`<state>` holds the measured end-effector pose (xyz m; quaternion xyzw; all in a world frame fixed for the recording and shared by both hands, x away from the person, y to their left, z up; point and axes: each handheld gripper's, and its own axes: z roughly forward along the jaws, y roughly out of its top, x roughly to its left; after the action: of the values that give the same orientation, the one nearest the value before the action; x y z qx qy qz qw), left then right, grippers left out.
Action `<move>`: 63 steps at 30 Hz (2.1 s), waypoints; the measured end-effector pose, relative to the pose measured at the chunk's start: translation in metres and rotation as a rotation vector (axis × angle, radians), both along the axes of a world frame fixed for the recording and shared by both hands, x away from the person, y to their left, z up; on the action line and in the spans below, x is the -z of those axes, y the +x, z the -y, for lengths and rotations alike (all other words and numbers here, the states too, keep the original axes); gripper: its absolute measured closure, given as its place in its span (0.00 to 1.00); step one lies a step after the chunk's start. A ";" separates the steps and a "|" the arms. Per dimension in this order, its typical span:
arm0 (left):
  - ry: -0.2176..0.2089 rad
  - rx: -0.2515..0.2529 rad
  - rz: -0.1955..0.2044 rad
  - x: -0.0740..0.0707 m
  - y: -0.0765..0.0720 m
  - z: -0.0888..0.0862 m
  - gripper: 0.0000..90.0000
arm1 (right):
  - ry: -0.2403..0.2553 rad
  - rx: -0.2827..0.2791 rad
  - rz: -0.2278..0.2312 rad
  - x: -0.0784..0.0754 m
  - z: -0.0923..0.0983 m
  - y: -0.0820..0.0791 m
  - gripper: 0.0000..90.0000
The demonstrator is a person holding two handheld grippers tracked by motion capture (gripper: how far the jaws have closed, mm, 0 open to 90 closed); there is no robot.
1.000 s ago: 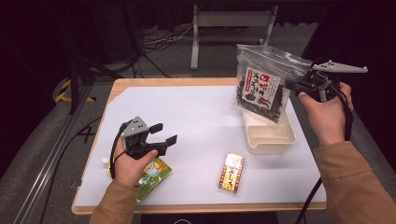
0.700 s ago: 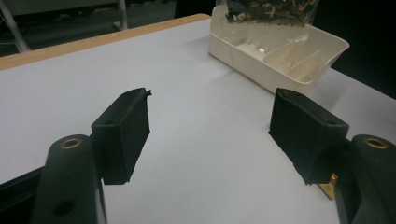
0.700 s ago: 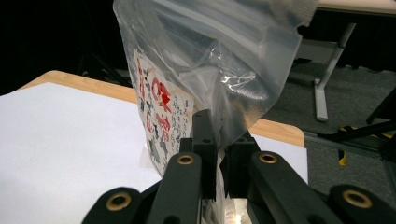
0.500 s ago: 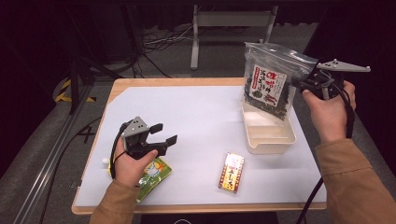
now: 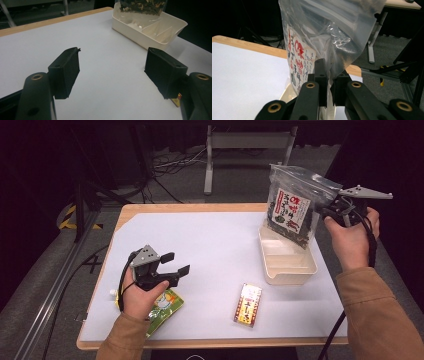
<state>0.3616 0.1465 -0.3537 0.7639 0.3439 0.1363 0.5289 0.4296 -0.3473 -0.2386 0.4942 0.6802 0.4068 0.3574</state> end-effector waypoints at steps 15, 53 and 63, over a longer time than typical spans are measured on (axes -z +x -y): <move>0.000 -0.001 -0.007 0.001 0.000 -0.001 0.31 | -0.015 -0.021 -0.055 0.022 -0.005 0.012 0.94; 0.029 0.000 -0.023 0.002 0.000 -0.001 0.25 | 0.101 -0.050 -0.006 0.031 0.015 -0.003 0.47; 0.034 -0.015 -0.023 0.004 -0.001 -0.011 0.24 | 0.108 -0.057 0.020 0.030 0.026 -0.017 0.47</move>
<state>0.3610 0.1573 -0.3573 0.7715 0.3534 0.1375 0.5109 0.4121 -0.3732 -0.2683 0.4891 0.6675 0.4576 0.3253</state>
